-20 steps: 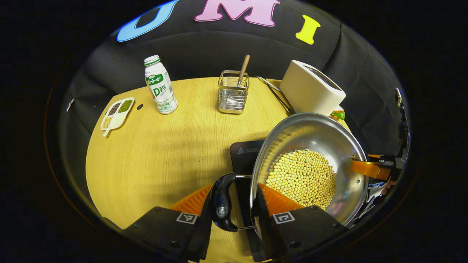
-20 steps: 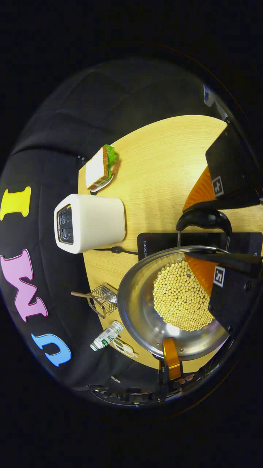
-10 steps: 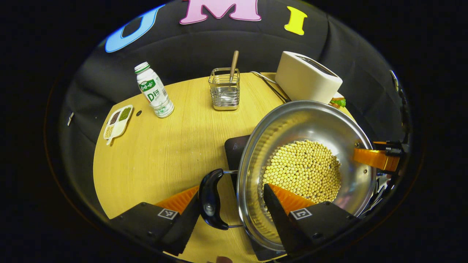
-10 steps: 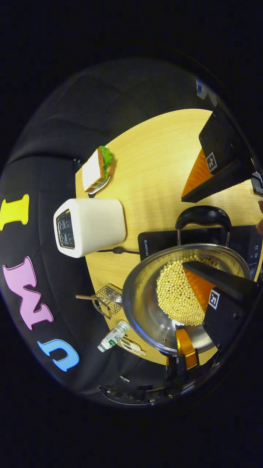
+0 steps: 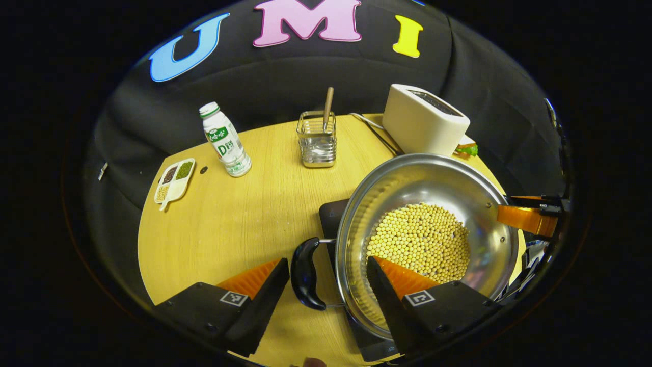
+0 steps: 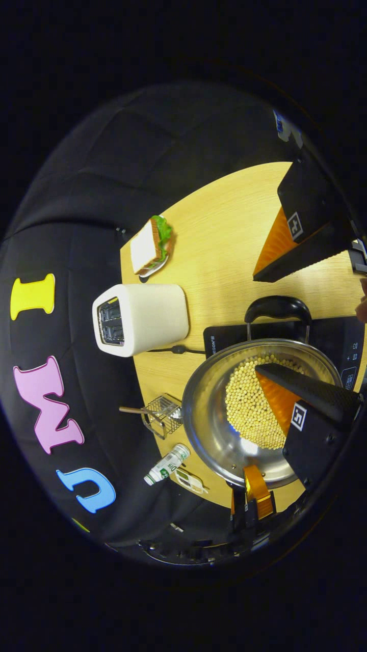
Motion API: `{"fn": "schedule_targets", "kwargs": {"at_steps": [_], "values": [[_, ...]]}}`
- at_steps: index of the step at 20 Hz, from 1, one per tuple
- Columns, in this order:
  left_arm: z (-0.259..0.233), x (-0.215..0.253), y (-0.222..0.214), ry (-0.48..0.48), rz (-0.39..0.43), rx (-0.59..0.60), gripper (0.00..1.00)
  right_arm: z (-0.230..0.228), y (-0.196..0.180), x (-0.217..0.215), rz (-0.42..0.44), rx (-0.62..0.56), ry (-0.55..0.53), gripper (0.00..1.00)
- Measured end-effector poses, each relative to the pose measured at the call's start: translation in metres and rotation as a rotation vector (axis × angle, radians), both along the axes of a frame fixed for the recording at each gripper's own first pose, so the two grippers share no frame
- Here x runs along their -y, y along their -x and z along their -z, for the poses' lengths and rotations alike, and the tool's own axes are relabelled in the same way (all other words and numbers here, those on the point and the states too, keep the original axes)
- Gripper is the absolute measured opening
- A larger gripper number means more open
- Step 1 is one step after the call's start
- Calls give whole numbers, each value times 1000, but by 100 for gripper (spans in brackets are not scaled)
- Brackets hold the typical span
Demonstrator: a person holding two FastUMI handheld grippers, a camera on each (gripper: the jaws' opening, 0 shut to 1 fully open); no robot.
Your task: First push the handle of the pot to place it horizontally, then grasp the pot with both hands and set it on the induction cooktop.
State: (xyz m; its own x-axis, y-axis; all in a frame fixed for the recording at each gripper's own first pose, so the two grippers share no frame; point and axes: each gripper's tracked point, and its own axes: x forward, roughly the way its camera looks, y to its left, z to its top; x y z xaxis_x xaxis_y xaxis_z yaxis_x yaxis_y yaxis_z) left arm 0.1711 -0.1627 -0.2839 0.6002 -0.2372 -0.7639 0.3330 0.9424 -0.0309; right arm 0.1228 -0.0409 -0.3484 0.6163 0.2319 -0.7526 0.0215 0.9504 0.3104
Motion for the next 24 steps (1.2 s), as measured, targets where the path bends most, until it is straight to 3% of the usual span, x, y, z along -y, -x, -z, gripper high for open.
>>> {"fn": "schedule_targets", "kwargs": {"at_steps": [11,14,24], "values": [[-117,-4,42,129,-29,312,95,-120,22,11,84,268,57,99],[-149,-11,60,158,-42,386,95,-173,26,9,102,360,62,99],[-248,-74,120,240,-178,661,95,-304,62,-6,144,696,111,98]]}}
